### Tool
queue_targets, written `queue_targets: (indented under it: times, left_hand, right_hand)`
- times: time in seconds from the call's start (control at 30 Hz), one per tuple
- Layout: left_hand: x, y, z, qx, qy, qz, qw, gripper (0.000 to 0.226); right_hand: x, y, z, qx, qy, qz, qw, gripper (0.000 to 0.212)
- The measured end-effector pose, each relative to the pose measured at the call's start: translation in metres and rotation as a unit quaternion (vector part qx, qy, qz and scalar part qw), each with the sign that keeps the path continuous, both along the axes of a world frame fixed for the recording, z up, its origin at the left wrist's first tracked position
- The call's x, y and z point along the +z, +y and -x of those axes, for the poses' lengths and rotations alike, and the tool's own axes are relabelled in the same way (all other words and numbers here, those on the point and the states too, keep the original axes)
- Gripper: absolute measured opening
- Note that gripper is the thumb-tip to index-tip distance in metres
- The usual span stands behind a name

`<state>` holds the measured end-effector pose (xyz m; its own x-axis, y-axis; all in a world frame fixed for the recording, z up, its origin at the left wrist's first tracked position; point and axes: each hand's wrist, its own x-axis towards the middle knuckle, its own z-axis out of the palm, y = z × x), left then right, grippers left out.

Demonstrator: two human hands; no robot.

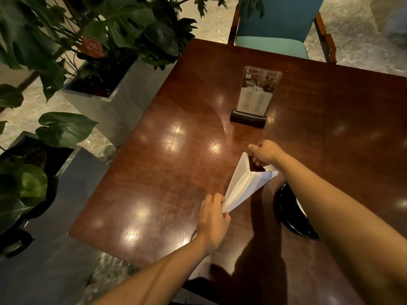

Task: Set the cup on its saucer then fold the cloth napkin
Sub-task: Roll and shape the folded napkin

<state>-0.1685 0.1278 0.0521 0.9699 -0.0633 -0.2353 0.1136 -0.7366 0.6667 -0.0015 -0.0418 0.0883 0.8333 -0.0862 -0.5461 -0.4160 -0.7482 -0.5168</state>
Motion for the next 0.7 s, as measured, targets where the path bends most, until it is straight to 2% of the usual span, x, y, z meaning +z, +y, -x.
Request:
queue_targets:
  times: [0.1,0.23,0.4,0.5,0.6,0.7]
  left_hand:
    - [-0.004,0.003,0.002,-0.015,-0.019,-0.033,0.999,0.014]
    - [-0.005,0.003,0.004,-0.018,-0.013,-0.024,0.999,0.016]
    - [-0.007,-0.002,0.008,0.005,0.000,-0.018,1.000,0.014]
    - [-0.009,0.001,0.008,0.008,-0.004,-0.035,0.999,0.010]
    - [-0.011,0.005,0.009,0.006,-0.018,-0.061,0.998,0.015]
    - [-0.010,0.005,0.010,-0.006,-0.024,-0.071,0.997,0.016]
  right_hand:
    - [-0.005,0.025,-0.004,0.005,0.021,0.045,0.999,0.045]
    - [-0.015,0.038,-0.009,0.014,0.030,0.070,0.997,0.025]
    - [-0.021,0.053,-0.012,0.030,-0.013,0.077,0.996,0.018]
    - [-0.024,0.059,-0.013,0.040,-0.028,0.073,0.996,0.020]
    - [-0.024,0.053,-0.014,0.040,-0.016,0.064,0.997,0.033]
    - [-0.020,0.046,-0.013,0.039,0.001,0.030,0.999,0.025]
